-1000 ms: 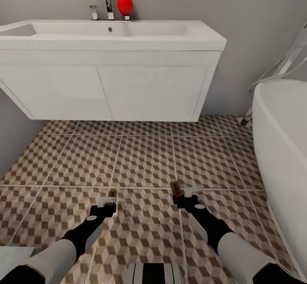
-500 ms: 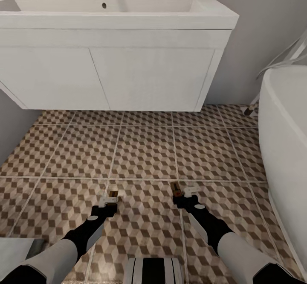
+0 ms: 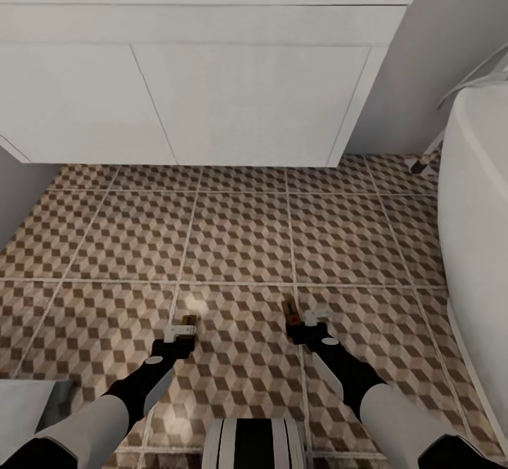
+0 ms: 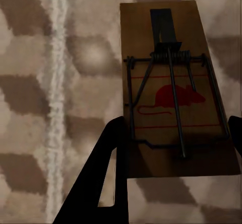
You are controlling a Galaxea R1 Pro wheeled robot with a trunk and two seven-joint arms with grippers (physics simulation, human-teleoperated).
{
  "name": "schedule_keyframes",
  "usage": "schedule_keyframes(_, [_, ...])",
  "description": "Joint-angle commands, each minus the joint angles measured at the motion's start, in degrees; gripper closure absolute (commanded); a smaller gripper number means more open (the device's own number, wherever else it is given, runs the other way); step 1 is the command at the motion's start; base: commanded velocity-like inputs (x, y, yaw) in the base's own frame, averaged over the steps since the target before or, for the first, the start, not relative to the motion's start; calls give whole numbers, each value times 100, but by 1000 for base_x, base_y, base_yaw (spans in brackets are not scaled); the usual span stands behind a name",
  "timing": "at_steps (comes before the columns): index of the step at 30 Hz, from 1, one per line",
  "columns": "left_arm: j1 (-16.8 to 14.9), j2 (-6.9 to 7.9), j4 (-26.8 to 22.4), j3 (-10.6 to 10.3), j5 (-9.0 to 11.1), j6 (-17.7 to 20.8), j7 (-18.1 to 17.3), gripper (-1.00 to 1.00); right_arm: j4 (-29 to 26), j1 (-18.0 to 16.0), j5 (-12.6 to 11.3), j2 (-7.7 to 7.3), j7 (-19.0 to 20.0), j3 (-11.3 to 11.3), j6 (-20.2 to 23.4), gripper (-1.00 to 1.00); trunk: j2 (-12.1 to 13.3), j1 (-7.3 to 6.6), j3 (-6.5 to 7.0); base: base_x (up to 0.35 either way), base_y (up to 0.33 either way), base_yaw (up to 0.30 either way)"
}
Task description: Take the four mousetraps from the cabinet in the bathroom and place them on the bathroom floor. Make sure all four end up on the same floor surface, and ensure that at least two of them are either under or directly next to the same bathroom sink.
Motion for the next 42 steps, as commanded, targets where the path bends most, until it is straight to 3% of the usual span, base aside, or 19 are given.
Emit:
schedule_keyframes(1, [-1, -2, -1, -50, 39, -16, 41, 100, -10, -2, -67, -8, -43, 47, 22, 100, -1, -1, -8, 0, 0, 0])
schedule_keyframes(14, [13, -17, -3, -50, 38, -58, 41, 100, -8, 0, -65, -11, -40, 47, -18, 100, -1, -1, -20, 0, 0, 0])
schedule_keyframes(24, [15, -16, -32, -50, 36, -627, 32, 100, 173, 0, -58, -15, -29, 47, -491, 100, -1, -1, -20, 0, 0, 0])
schedule_keyframes(31, [19, -10, -23, -59, 30, -876, 32, 100, 265, 0, -58, -24, -26, 47, -560, 100, -1, -1, -20, 0, 0, 0])
schedule_keyframes(42, [49, -12, -7, -67, 29, -991, 32, 100, 294, 0, -58, -26, -25, 47, -567, 100, -1, -1, -20, 0, 0, 0])
